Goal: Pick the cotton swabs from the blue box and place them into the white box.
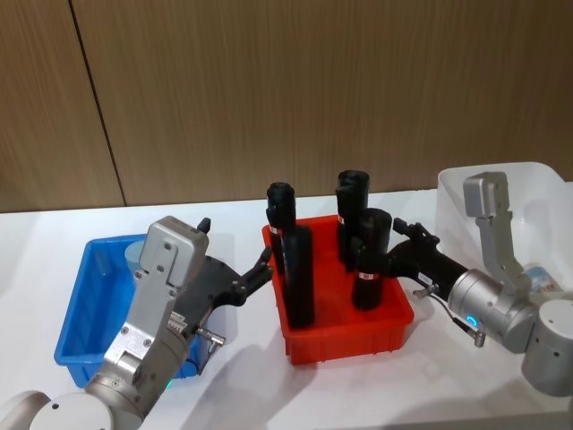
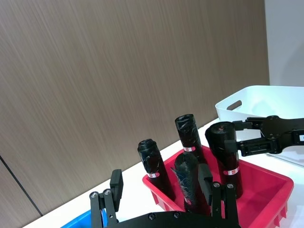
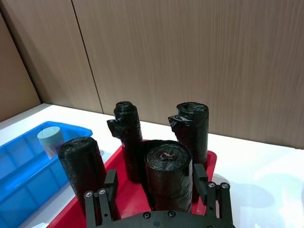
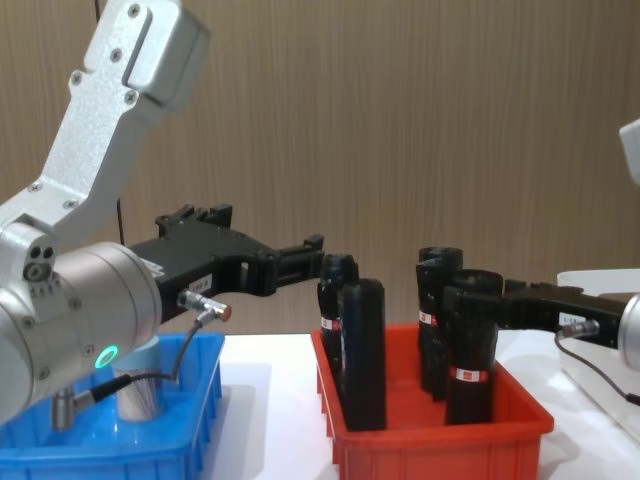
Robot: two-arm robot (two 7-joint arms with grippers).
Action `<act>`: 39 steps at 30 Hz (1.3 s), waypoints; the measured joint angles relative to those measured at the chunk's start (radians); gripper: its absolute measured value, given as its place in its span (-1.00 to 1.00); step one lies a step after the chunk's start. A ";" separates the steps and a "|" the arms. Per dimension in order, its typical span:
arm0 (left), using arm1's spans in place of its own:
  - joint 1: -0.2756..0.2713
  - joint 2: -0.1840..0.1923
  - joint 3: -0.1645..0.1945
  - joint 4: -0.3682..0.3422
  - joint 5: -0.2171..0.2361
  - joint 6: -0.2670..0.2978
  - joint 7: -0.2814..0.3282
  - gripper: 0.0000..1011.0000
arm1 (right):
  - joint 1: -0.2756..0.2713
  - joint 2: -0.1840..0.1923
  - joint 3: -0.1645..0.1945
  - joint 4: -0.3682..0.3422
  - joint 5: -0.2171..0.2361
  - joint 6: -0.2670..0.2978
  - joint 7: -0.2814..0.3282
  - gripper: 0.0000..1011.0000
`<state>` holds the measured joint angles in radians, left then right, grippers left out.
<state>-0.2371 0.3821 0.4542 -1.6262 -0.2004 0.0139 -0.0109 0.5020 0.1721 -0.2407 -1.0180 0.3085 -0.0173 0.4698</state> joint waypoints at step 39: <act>0.000 0.000 0.000 0.000 0.000 0.000 0.000 0.98 | 0.107 -0.031 -0.008 0.188 -0.030 -0.081 0.013 0.98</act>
<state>-0.2371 0.3821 0.4542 -1.6262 -0.2004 0.0138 -0.0109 0.6088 0.1410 -0.2491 -0.8301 0.2781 -0.0980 0.4827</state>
